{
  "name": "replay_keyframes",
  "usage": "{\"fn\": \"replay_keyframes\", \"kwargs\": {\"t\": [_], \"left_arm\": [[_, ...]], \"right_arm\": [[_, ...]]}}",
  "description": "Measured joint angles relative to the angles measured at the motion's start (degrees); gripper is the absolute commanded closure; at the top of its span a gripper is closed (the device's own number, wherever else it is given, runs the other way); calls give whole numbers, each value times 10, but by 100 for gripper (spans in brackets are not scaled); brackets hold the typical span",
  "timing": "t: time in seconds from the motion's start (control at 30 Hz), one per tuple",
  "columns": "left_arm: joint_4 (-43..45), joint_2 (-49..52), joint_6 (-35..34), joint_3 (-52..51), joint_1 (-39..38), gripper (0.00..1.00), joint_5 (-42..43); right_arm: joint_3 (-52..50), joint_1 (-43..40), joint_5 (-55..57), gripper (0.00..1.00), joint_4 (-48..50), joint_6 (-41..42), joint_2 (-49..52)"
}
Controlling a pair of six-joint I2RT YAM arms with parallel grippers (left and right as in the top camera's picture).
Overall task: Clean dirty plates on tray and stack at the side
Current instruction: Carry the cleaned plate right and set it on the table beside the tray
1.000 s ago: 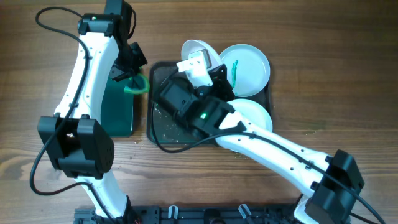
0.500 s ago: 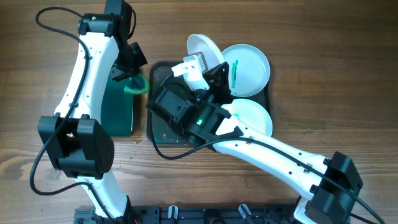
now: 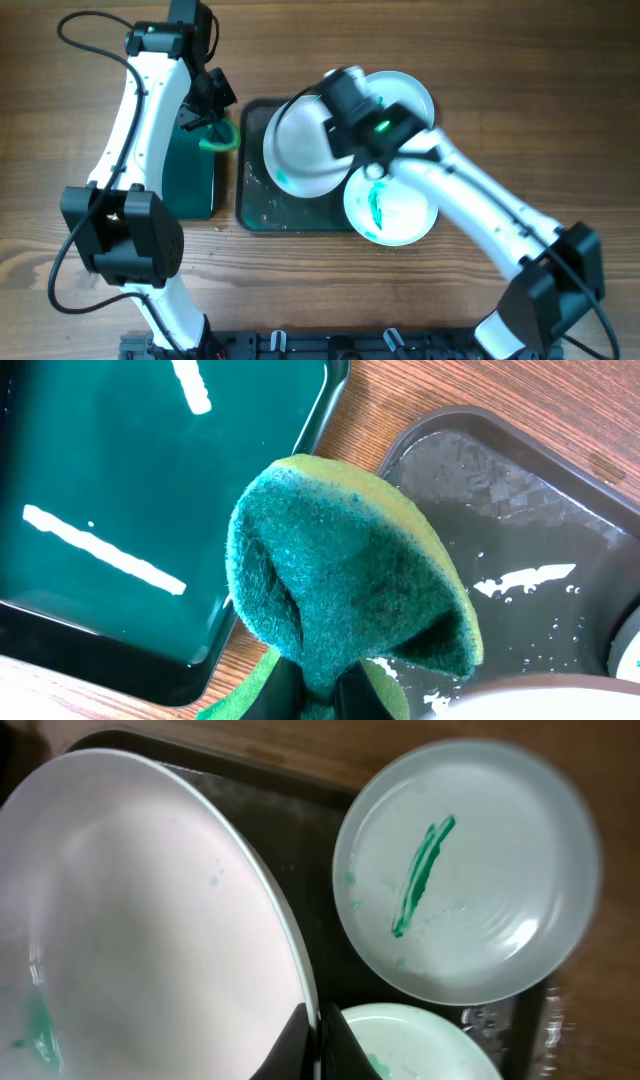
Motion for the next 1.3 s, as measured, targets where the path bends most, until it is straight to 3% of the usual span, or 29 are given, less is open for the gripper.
{"fn": "replay_keyframes", "kwargs": {"t": [0.1, 0.27, 0.47, 0.6, 0.97, 1.03, 1.1, 1.13, 1.3], "left_arm": [[0, 0, 0, 0, 0, 96, 5], [2, 0, 0, 0, -2, 96, 12], [17, 0, 0, 0, -25, 96, 14], [34, 0, 0, 0, -47, 96, 14], [49, 0, 0, 0, -68, 96, 18], [50, 0, 0, 0, -68, 96, 18], [50, 0, 0, 0, -68, 96, 18], [50, 0, 0, 0, -68, 96, 18], [52, 0, 0, 0, -68, 96, 18]], "right_arm": [[0, -108, -126, 96, -11, 2, 0], [0, -266, -212, 96, -58, 2, -4], [-1, -443, -208, 96, -86, 3, -26], [-30, -514, -150, 96, -74, 11, -33], [-200, -559, -60, 96, 64, 17, -33], [-229, -559, -56, 91, 84, 17, -33], [-257, -559, -54, 75, 110, 19, -33], [-263, -559, -53, 71, 113, 19, -33], [-250, -559, -66, 64, 65, 19, -33]]}}
